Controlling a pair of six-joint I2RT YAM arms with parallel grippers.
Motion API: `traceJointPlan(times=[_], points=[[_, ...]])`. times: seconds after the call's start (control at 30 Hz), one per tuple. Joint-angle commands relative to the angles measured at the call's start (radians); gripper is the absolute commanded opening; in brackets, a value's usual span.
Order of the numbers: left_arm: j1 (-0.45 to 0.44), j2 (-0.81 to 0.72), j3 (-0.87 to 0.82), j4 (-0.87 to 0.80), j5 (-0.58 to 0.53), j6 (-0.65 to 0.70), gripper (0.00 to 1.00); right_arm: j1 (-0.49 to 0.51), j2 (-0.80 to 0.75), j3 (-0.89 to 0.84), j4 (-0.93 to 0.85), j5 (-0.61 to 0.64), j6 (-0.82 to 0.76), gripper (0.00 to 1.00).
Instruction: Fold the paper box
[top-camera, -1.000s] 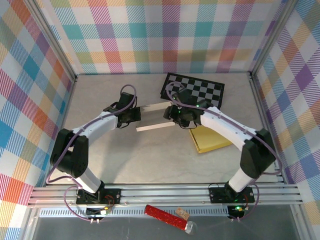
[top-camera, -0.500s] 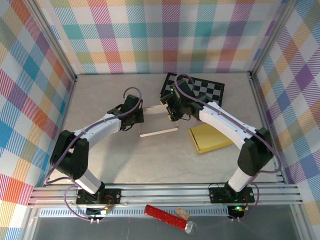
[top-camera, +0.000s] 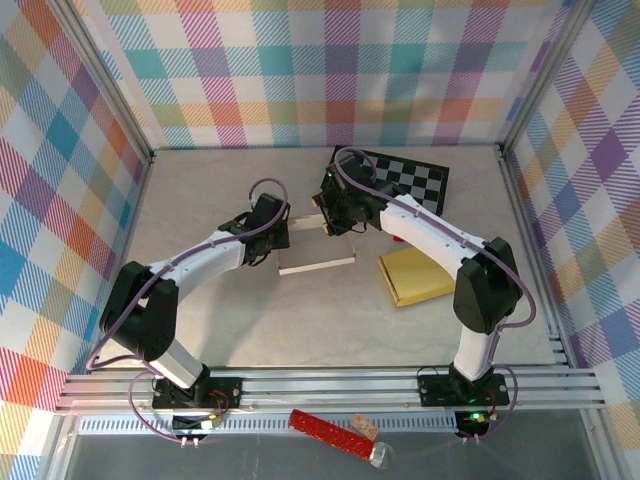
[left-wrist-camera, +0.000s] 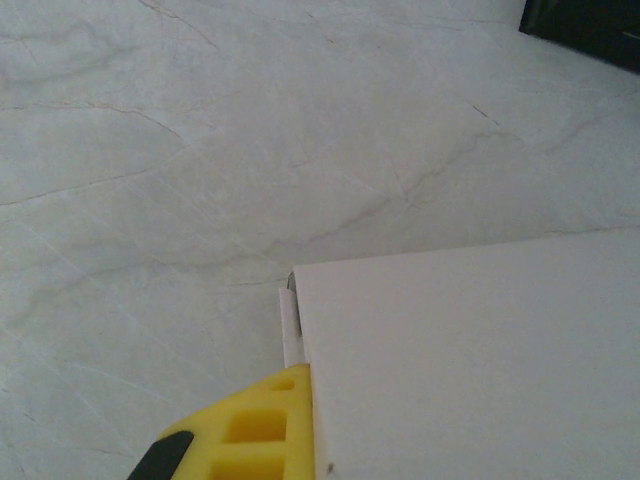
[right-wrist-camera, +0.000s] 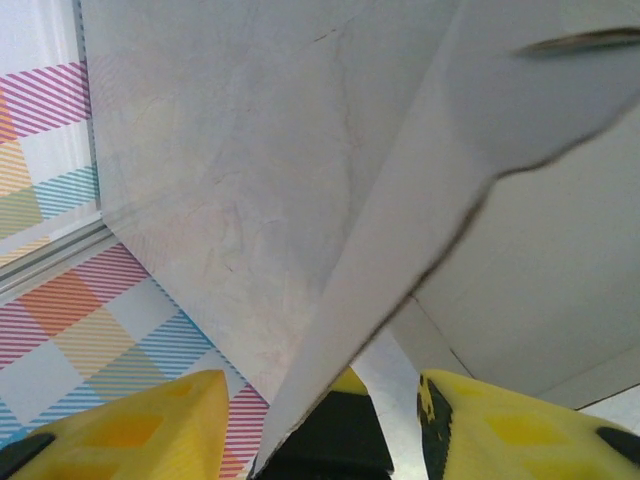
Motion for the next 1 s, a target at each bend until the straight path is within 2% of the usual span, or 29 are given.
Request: traceJointPlan(times=[0.0,0.1,0.3,0.4,0.47,0.63,0.77,0.97], points=[[-0.014,-0.012,-0.007,-0.018,-0.013,-0.003,0.0,0.0,0.023,0.028,-0.001,-0.013,0.015,0.5],[-0.014,-0.014,-0.003,-0.019,-0.017,0.002,0.0,-0.003,0.041,0.052,-0.008,-0.019,0.005,0.45],[-0.015,-0.021,-0.008,-0.021,-0.023,0.001,0.0,-0.008,0.066,0.057,-0.044,-0.057,0.023,0.25],[-0.017,-0.032,-0.012,-0.025,-0.025,0.0,0.0,-0.01,0.058,0.042,-0.053,-0.063,0.031,0.21],[-0.017,-0.039,-0.012,-0.033,-0.024,-0.001,0.04,-0.009,0.05,0.03,-0.057,-0.063,0.035,0.19],[-0.018,-0.079,-0.015,-0.059,-0.008,-0.025,0.21,-0.009,0.031,-0.014,-0.04,-0.069,0.041,0.12],[-0.019,-0.13,-0.018,-0.097,0.024,-0.058,0.38,-0.009,0.023,-0.042,-0.031,-0.08,0.048,0.11],[-0.02,-0.246,-0.035,-0.17,0.113,-0.124,0.51,-0.008,0.022,-0.051,-0.03,-0.083,0.048,0.1]])
